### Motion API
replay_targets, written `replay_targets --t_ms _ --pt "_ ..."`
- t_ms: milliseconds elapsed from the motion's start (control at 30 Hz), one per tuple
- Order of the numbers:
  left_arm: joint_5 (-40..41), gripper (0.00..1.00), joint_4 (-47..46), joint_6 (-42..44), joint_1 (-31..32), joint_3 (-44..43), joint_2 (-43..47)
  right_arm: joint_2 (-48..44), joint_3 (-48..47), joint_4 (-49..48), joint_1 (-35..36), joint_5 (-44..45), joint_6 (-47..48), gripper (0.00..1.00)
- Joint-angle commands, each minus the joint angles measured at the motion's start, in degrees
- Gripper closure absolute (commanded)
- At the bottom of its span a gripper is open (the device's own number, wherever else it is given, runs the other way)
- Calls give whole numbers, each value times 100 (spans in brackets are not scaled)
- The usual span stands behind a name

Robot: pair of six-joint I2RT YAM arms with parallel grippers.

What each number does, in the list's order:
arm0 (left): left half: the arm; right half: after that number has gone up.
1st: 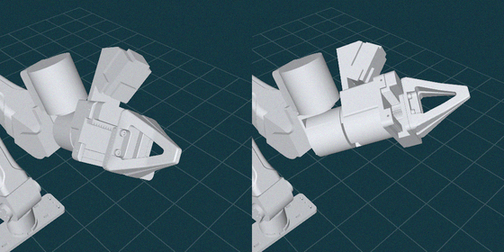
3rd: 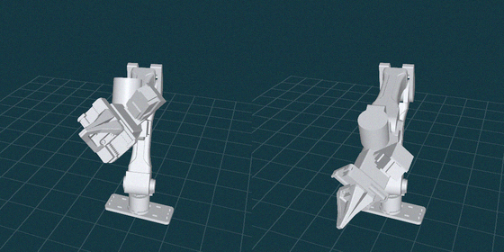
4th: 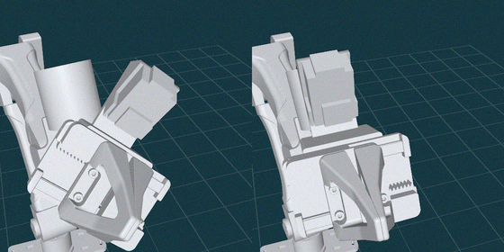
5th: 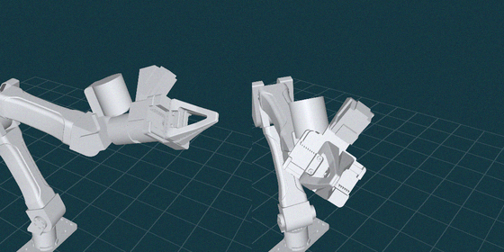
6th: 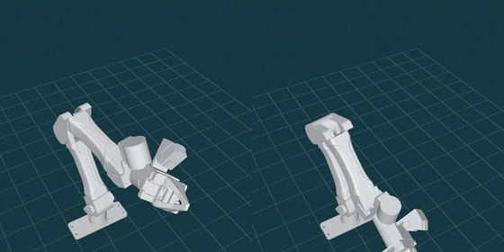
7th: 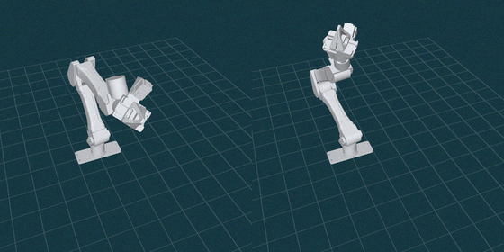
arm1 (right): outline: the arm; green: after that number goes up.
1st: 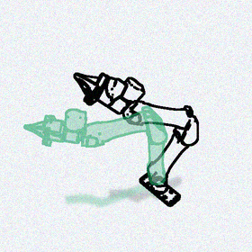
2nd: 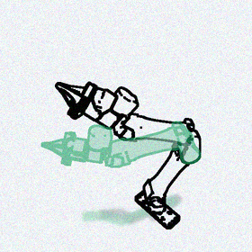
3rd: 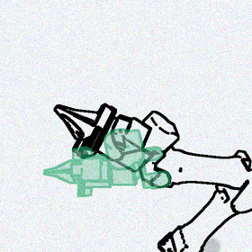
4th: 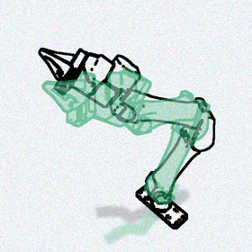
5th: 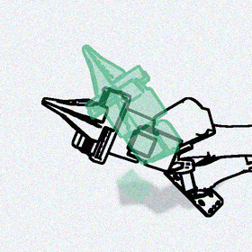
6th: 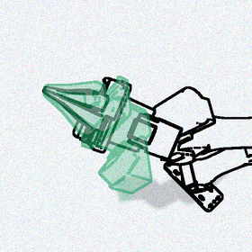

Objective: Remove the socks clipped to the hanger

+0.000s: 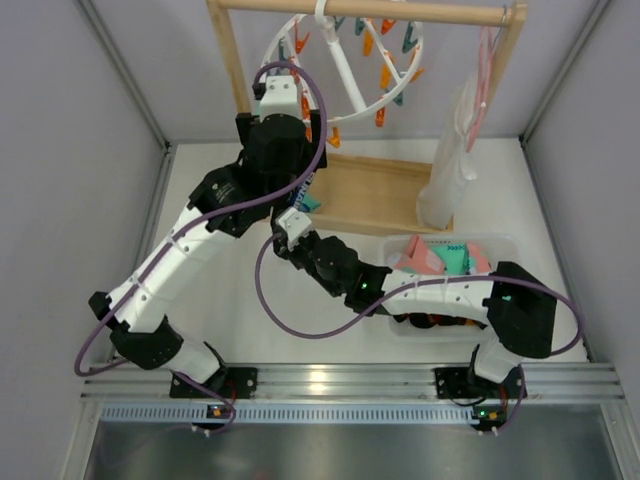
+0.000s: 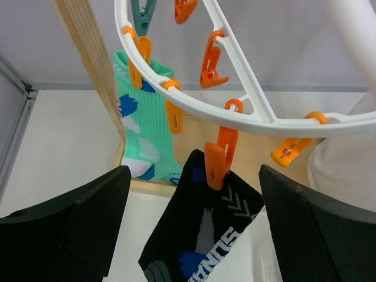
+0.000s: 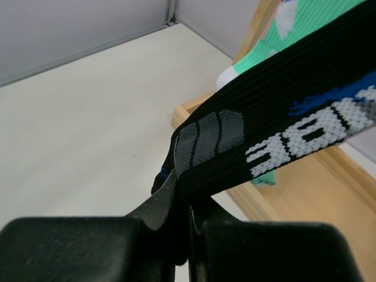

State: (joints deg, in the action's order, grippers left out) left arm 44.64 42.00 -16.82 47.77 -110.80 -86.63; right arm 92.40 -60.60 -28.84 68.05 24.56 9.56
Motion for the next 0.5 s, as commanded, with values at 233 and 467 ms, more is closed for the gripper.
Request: replay_targets --t_ms 233,467 --pt "317 11 -157 363 -22 -160 33 454 -901 537 472 708 933 100" --pt "597 16 -166 592 -22 -442 -469 630 -1086 599 507 621 1091 100"
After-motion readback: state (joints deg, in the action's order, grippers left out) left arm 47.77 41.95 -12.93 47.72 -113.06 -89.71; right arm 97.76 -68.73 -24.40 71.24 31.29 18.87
